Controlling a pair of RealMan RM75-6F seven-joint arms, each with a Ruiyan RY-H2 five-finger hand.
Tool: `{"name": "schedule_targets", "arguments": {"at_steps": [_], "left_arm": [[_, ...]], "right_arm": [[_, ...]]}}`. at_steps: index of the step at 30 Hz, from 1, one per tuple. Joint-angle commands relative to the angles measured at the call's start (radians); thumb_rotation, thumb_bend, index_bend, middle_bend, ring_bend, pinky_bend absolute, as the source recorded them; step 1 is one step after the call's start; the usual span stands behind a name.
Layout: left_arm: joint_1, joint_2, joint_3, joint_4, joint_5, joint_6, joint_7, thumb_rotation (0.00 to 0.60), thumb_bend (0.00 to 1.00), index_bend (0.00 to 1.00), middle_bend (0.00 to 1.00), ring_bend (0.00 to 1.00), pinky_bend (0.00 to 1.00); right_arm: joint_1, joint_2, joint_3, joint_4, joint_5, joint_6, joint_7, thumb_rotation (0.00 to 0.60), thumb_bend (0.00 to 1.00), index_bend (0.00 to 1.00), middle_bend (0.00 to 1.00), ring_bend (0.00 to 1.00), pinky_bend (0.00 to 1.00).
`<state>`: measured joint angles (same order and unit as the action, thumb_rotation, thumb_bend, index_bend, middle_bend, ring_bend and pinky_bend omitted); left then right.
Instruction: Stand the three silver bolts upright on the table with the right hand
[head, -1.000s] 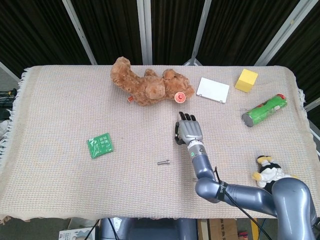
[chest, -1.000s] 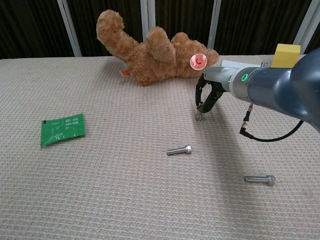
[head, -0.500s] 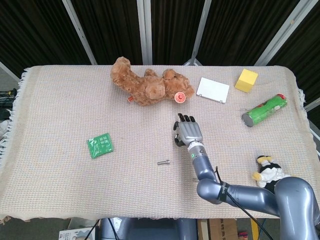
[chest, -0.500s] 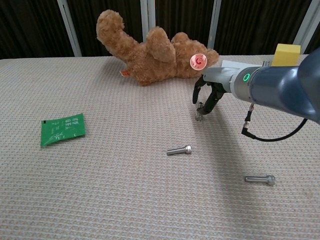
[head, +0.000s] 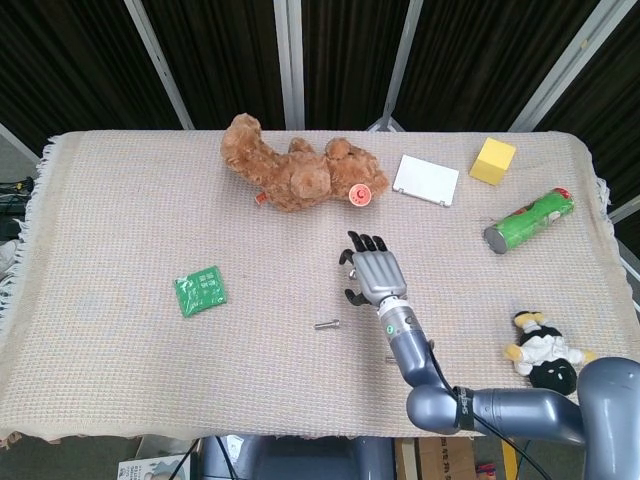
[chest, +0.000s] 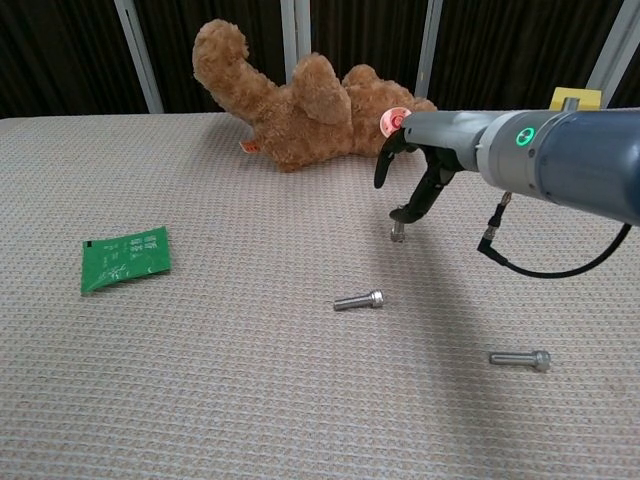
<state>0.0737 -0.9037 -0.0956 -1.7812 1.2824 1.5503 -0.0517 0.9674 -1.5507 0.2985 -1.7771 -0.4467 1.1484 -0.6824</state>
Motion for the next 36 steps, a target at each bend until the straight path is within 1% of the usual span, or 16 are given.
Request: {"name": "schedule_targets", "arguments": {"at_steps": [1,5,8,12,17,23,26,32,36], "left_arm": [[0.000,0.000,-0.001,0.000,0.001,0.001,-0.003,0.600,0.08,0.03,0.03,0.00,0.06],[-0.001,0.002,-0.001,0.001,-0.001,-0.005,-0.012,0.600,0.08,0.03,0.03,0.00,0.06],[0.000,0.004,-0.001,0.003,0.002,-0.005,-0.020,0.600,0.08,0.03,0.03,0.00,0.06],[0.002,0.008,0.000,0.003,0.002,-0.005,-0.033,0.600,0.08,0.03,0.03,0.00,0.06],[0.002,0.009,0.000,0.004,0.004,-0.005,-0.036,0.600,0.08,0.03,0.03,0.00,0.06],[-0.001,0.008,0.001,0.002,0.007,-0.010,-0.031,0.600,0.08,0.03,0.03,0.00,0.06],[0.000,0.007,0.001,0.002,0.005,-0.008,-0.029,0.600,0.08,0.03,0.03,0.00,0.06],[0.001,0.008,0.000,0.003,0.002,-0.007,-0.033,0.600,0.08,0.03,0.03,0.00,0.06],[-0.001,0.008,0.000,0.003,0.003,-0.009,-0.031,0.600,0.08,0.03,0.03,0.00,0.06]], "right_arm": [[-0.029,0.025,-0.043,-0.089,-0.055,0.055,-0.007,0.600,0.32,0.35,0.00,0.00,0.05],[-0.058,0.013,-0.096,-0.168,-0.133,0.111,-0.011,0.600,0.27,0.35,0.00,0.00,0.05],[-0.074,-0.016,-0.132,-0.191,-0.190,0.148,-0.016,0.600,0.25,0.35,0.00,0.00,0.05],[-0.087,-0.072,-0.170,-0.180,-0.246,0.183,-0.036,0.600,0.22,0.34,0.00,0.00,0.05],[-0.097,-0.136,-0.193,-0.141,-0.266,0.192,-0.051,0.600,0.22,0.34,0.00,0.00,0.05],[-0.104,-0.190,-0.183,-0.075,-0.261,0.158,-0.037,0.600,0.22,0.36,0.00,0.00,0.05],[-0.104,-0.203,-0.178,-0.051,-0.258,0.144,-0.039,0.600,0.22,0.39,0.00,0.00,0.05],[-0.100,-0.220,-0.150,-0.014,-0.236,0.120,-0.047,0.600,0.22,0.45,0.00,0.00,0.05],[-0.093,-0.236,-0.136,0.012,-0.221,0.102,-0.054,0.600,0.25,0.46,0.00,0.00,0.05]]}}
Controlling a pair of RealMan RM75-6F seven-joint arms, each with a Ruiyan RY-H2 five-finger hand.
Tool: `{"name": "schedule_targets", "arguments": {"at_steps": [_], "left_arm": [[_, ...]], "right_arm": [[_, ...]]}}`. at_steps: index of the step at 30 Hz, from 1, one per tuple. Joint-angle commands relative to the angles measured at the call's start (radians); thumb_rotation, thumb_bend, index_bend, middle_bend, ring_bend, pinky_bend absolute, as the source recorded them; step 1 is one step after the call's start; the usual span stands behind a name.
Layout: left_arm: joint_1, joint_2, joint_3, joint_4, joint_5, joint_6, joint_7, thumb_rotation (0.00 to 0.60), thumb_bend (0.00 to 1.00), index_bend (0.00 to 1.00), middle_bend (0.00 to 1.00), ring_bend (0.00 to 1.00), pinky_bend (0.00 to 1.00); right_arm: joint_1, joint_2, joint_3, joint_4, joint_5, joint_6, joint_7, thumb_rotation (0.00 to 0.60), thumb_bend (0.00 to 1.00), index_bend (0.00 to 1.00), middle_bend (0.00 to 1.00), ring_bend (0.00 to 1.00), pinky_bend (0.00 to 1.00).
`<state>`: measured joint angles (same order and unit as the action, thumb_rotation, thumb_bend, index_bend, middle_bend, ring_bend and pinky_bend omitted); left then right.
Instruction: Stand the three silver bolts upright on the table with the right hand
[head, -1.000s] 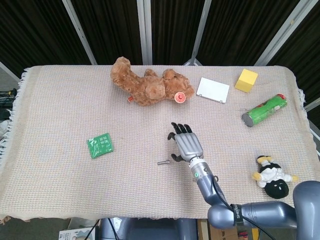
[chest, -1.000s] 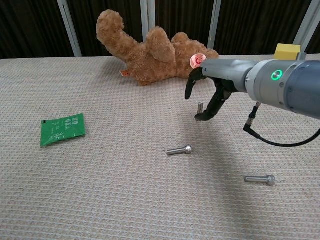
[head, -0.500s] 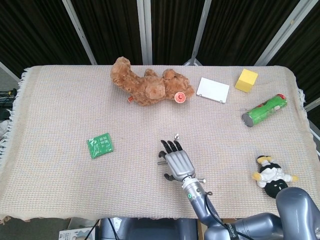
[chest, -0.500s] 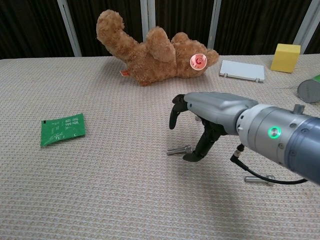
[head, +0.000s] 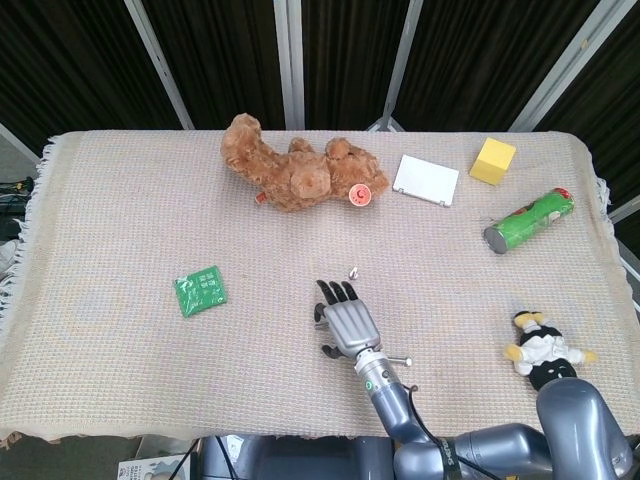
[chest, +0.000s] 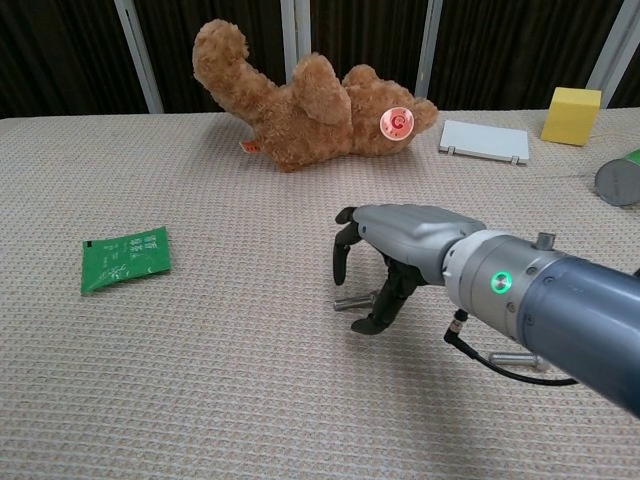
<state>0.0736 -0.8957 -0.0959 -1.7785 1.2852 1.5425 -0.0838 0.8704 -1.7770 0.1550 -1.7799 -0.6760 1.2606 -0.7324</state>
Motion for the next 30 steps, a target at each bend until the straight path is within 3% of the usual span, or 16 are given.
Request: {"name": "schedule_targets", "arguments": {"at_steps": [1,10,30], "left_arm": [[-0.001,0.000,0.001,0.000,0.000,-0.002,0.002,0.600,0.08,0.03,0.03,0.00,0.06],[-0.001,0.000,-0.002,0.000,-0.006,-0.002,0.003,0.600,0.08,0.03,0.03,0.00,0.06],[-0.002,-0.003,-0.004,0.001,-0.007,0.001,0.011,0.600,0.08,0.03,0.03,0.00,0.06]], "right_arm": [[0.007,-0.016,0.012,0.024,0.014,-0.016,-0.004,0.600,0.27,0.46,0.00,0.00,0.05],[0.027,-0.055,0.045,0.112,0.065,-0.079,-0.012,0.600,0.37,0.47,0.00,0.00,0.05],[0.027,-0.063,0.066,0.155,0.079,-0.112,-0.006,0.600,0.39,0.55,0.00,0.00,0.05]]}}
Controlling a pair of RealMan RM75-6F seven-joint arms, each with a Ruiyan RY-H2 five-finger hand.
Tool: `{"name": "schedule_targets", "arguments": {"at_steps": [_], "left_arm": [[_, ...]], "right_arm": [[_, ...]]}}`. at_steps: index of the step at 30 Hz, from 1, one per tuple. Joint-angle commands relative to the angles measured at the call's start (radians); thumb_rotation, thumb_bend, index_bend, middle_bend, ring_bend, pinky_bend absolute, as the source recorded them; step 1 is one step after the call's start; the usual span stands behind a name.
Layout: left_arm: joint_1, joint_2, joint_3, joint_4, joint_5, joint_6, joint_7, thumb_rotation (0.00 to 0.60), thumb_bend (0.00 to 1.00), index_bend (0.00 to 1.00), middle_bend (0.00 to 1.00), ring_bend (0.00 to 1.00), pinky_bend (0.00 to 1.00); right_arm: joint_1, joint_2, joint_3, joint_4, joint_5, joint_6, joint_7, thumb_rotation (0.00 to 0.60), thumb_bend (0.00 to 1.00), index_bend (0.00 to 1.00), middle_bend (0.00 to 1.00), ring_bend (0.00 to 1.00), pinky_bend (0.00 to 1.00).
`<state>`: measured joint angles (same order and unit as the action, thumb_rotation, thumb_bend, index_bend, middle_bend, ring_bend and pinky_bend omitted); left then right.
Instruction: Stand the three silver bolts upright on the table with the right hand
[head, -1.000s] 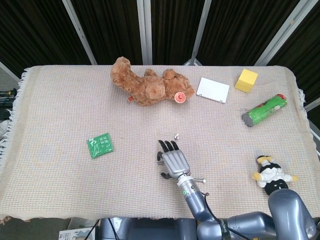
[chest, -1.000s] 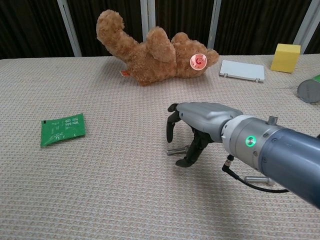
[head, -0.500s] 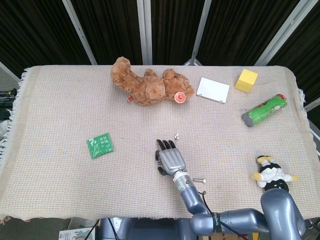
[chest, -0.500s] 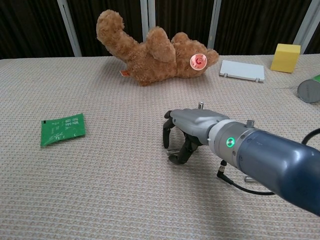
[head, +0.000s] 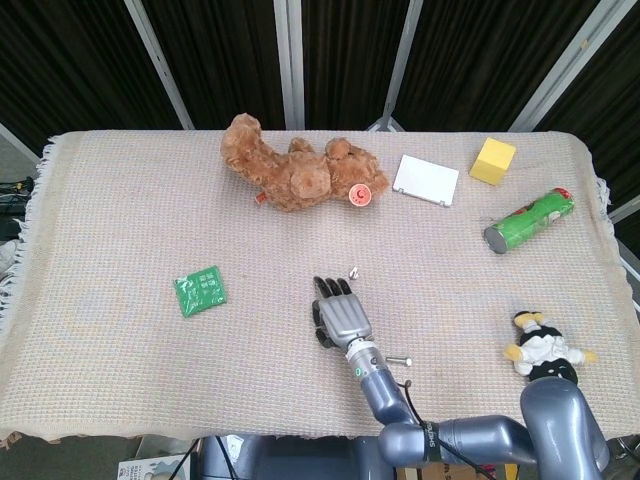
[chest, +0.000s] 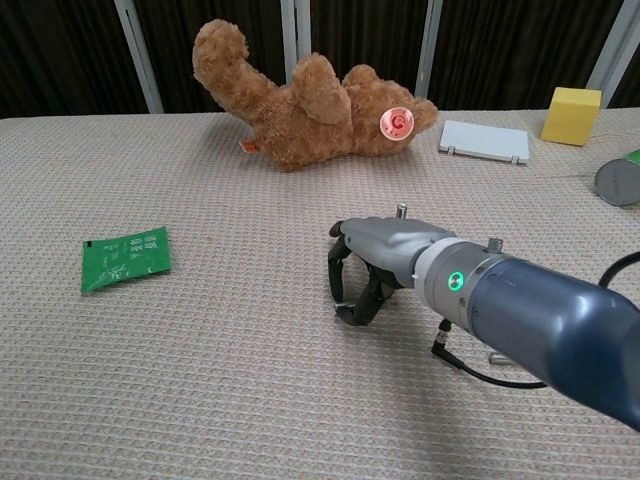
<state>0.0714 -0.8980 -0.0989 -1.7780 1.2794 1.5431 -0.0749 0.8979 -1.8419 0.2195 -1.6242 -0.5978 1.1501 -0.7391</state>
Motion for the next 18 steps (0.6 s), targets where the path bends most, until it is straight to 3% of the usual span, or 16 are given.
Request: {"name": "schedule_targets", "arguments": {"at_steps": [1,18], "left_arm": [[0.000,-0.001,-0.001,0.000,-0.002,0.000,0.002,0.600,0.08,0.03,0.03,0.00,0.06],[-0.002,-0.003,0.000,-0.004,-0.001,0.000,0.013,0.600,0.08,0.03,0.03,0.00,0.06]], "right_arm": [[-0.001,0.003,0.002,-0.001,0.001,-0.002,0.002,0.600,0.39,0.55,0.00,0.00,0.05],[0.000,0.016,0.005,-0.005,0.022,-0.024,-0.005,0.600,0.39,0.55,0.00,0.00,0.05]]}}
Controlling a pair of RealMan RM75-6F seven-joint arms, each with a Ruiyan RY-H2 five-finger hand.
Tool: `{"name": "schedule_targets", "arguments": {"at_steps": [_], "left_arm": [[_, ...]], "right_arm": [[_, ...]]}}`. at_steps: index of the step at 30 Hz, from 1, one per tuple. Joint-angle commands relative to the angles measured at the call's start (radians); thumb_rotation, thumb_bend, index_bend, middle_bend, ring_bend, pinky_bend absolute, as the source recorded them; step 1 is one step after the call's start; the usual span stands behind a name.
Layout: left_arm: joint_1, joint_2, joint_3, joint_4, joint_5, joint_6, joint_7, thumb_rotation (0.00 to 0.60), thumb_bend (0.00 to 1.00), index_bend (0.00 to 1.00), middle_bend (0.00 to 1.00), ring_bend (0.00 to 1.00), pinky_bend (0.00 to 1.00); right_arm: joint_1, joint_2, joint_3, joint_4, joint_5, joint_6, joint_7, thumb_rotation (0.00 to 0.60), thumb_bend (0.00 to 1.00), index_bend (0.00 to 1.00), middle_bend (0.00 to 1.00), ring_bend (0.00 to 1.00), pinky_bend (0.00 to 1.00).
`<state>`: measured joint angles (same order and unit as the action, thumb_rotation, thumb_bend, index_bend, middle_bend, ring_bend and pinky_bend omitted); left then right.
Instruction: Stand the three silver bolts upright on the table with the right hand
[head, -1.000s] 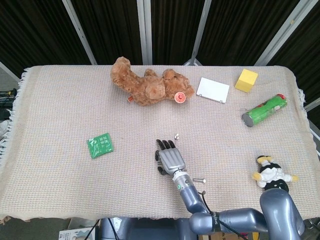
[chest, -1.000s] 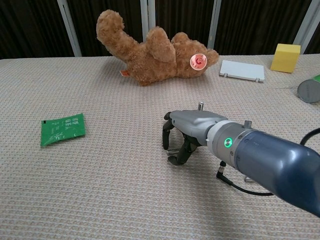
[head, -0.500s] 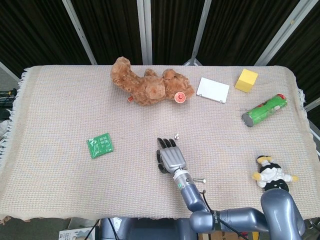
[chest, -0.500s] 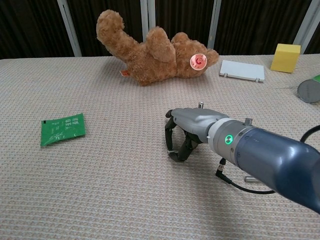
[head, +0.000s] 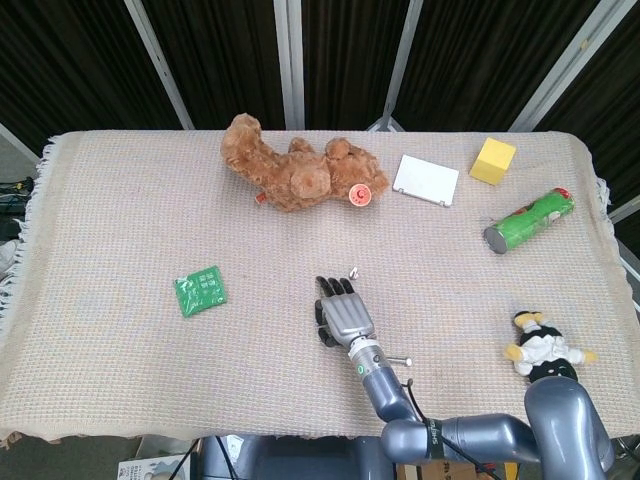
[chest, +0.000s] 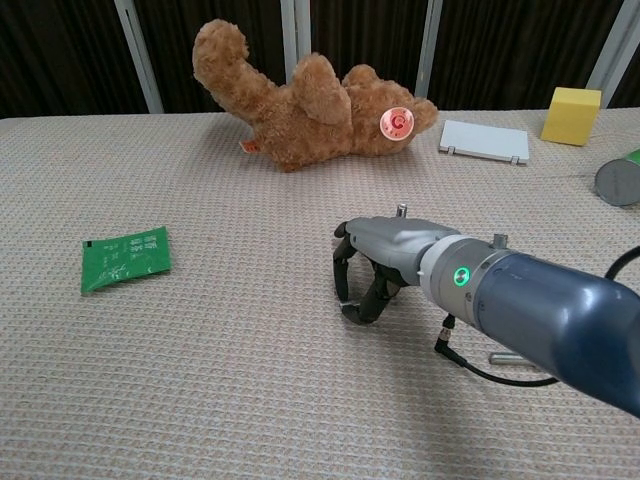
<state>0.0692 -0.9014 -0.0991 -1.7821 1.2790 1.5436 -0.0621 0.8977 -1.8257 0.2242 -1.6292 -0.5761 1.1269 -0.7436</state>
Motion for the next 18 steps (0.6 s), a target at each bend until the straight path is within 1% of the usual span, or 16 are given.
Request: {"name": "schedule_targets", "arguments": {"at_steps": [1,5,10,18], "left_arm": [[0.000,0.000,0.000,-0.001,-0.001,0.000,0.001,0.600,0.08,0.03,0.03,0.00,0.06],[0.000,0.001,-0.001,-0.001,-0.003,-0.001,0.000,0.600,0.08,0.03,0.03,0.00,0.06],[0.000,0.001,-0.001,0.000,-0.001,-0.001,-0.001,0.600,0.08,0.03,0.03,0.00,0.06],[0.000,0.001,0.000,0.000,0.001,0.000,-0.003,0.600,0.08,0.03,0.03,0.00,0.06]], "right_arm": [[0.001,0.001,0.000,0.000,0.001,-0.002,-0.001,0.600,0.39,0.55,0.00,0.00,0.05],[0.003,0.002,0.000,-0.002,0.005,-0.006,-0.001,0.600,0.40,0.56,0.00,0.00,0.05],[0.003,0.002,0.005,-0.004,0.005,-0.004,0.004,0.600,0.40,0.60,0.00,0.00,0.05],[-0.001,0.016,0.011,-0.026,-0.004,-0.006,0.021,0.600,0.40,0.62,0.00,0.00,0.05]]}}
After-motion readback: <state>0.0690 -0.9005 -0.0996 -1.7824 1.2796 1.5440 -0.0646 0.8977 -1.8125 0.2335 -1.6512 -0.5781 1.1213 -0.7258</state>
